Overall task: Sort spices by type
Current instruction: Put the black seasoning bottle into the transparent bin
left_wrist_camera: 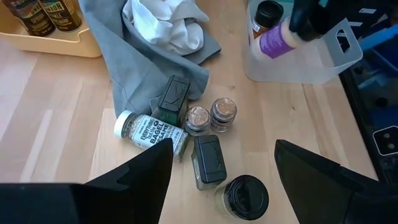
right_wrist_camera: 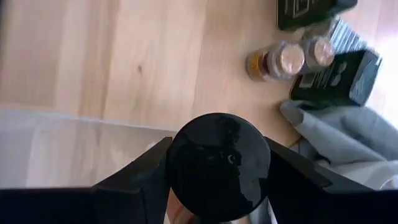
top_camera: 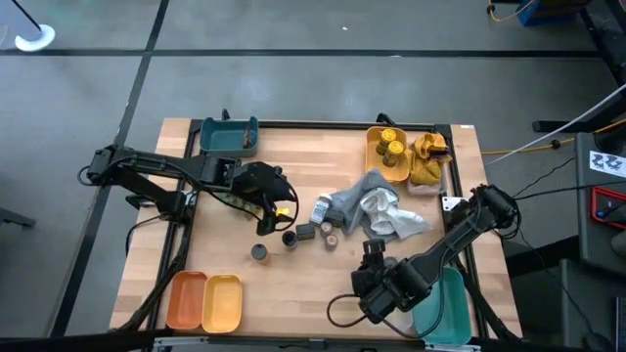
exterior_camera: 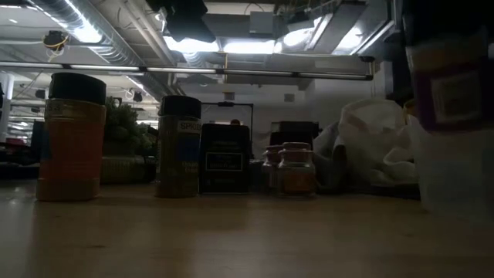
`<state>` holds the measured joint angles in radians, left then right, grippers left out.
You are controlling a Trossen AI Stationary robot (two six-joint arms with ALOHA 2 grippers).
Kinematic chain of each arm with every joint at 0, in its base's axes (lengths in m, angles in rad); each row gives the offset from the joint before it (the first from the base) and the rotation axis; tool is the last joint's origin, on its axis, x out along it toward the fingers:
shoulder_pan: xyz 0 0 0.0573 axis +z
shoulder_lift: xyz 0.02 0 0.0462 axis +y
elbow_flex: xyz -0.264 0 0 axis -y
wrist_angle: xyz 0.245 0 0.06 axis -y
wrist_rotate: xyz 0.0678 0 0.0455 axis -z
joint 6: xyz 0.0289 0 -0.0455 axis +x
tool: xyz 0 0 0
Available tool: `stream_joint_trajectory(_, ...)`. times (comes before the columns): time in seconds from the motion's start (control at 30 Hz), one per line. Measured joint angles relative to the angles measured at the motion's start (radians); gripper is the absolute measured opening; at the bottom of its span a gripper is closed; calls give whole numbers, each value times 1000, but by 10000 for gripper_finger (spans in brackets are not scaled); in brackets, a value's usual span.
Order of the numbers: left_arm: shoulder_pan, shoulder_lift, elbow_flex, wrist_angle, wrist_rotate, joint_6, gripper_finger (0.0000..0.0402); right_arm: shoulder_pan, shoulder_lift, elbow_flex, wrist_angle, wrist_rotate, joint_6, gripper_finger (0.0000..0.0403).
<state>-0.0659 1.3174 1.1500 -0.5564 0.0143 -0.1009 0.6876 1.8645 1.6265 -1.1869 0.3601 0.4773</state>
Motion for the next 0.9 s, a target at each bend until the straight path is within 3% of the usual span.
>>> stream_joint_trajectory(0.33,0,0,0,0,0,0,265,0,0,-122,87,23,48,209)
stream_joint_trajectory(0.57,0,0,0,0,0,0,265,7,-11,-132,91,43,80,209)
stream_joint_trajectory(0.9,0,0,0,0,0,-1,265,36,-125,-132,27,134,143,209)
